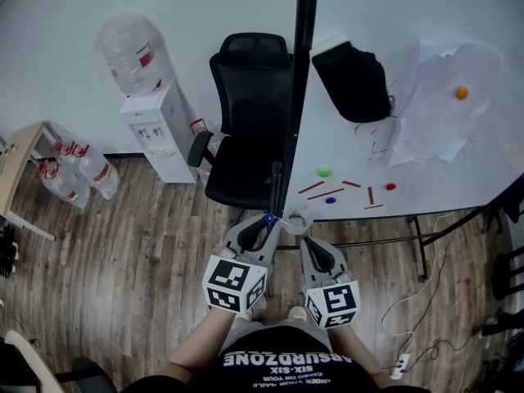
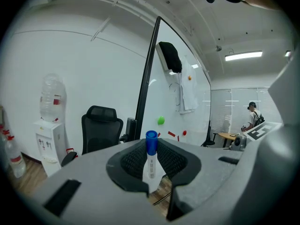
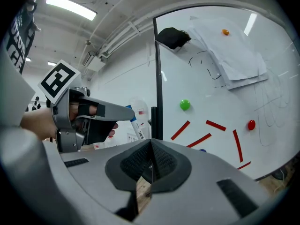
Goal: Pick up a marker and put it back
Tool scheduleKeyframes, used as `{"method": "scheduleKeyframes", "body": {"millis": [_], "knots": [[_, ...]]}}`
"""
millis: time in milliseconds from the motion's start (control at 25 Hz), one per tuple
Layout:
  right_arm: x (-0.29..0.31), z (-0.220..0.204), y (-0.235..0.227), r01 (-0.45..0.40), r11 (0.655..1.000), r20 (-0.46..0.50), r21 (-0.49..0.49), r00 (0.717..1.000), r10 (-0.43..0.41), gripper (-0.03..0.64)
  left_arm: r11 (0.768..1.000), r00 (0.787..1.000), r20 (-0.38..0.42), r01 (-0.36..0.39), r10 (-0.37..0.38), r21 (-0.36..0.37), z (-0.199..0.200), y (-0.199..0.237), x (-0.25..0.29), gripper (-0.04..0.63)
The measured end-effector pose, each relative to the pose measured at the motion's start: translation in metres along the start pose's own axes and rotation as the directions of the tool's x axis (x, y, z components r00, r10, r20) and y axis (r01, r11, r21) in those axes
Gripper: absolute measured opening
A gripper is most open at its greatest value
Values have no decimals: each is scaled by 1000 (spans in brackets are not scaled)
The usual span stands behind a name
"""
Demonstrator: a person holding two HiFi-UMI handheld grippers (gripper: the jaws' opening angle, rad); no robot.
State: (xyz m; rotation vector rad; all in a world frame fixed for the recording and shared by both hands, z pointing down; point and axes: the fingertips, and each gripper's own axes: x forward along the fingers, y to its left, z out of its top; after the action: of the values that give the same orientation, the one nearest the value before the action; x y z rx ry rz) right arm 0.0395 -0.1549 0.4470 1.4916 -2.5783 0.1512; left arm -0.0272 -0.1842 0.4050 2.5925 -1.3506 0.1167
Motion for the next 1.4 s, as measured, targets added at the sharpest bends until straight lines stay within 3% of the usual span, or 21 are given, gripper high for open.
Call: {"method": "scheduleKeyframes", "body": {"millis": [400, 1080, 1400], "knots": [[0, 0, 7, -12, 1000, -1, 3, 1000, 12, -3, 1000, 1000, -26, -15, 15, 12, -12, 1, -8, 69], [-10, -6, 8, -2, 1000, -7, 17, 1000, 2, -3, 997, 988, -153, 13, -1, 77, -70, -18, -2, 69], [-13, -9, 7, 5, 1000, -19, 17, 1000, -4, -3, 997, 981, -196, 26, -12, 67, -95, -19, 0, 69]]}}
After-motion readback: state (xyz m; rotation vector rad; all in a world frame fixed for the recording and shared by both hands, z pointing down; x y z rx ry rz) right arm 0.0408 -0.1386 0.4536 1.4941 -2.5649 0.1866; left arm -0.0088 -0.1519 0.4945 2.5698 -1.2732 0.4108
